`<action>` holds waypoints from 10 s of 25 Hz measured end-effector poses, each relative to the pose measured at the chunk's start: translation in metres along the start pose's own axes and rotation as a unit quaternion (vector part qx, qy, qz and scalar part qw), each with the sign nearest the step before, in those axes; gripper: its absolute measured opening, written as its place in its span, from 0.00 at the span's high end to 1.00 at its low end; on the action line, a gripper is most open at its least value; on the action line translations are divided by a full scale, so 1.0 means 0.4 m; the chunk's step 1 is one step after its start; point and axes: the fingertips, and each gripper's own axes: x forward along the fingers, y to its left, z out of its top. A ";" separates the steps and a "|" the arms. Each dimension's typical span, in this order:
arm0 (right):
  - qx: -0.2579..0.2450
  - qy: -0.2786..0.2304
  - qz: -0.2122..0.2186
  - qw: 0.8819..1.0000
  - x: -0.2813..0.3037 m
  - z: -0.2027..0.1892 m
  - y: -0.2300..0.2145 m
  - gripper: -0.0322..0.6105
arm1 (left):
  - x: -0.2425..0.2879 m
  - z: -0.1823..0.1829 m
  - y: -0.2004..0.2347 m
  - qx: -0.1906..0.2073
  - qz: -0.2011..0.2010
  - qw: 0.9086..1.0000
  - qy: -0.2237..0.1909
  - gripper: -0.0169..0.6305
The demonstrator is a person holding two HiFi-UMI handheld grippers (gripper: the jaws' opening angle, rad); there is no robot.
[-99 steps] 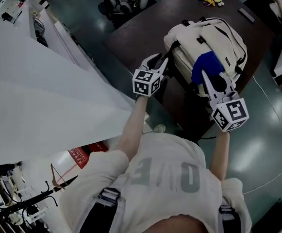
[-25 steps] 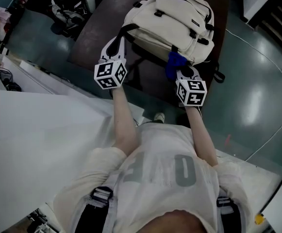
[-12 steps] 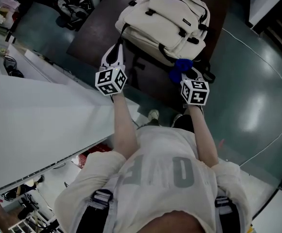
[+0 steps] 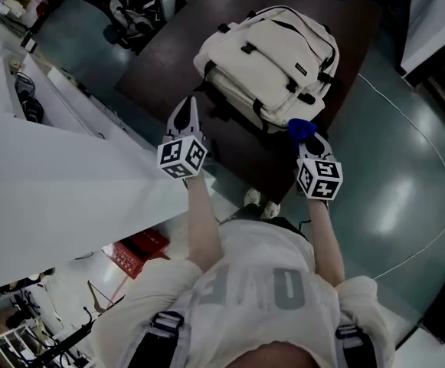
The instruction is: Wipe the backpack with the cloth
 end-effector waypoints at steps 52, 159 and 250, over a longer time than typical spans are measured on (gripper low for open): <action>-0.342 -0.073 0.462 0.815 0.519 0.608 0.337 0.88 | 0.154 -0.094 -0.249 -0.029 0.319 0.947 -0.038 0.97; -0.672 0.024 0.437 0.597 0.712 0.529 0.363 0.89 | 0.301 -0.020 -0.257 0.045 0.333 0.941 -0.042 0.97; -0.704 0.036 0.388 0.594 0.851 0.441 0.143 0.89 | 0.508 -0.086 -0.382 0.063 0.329 0.942 -0.019 0.97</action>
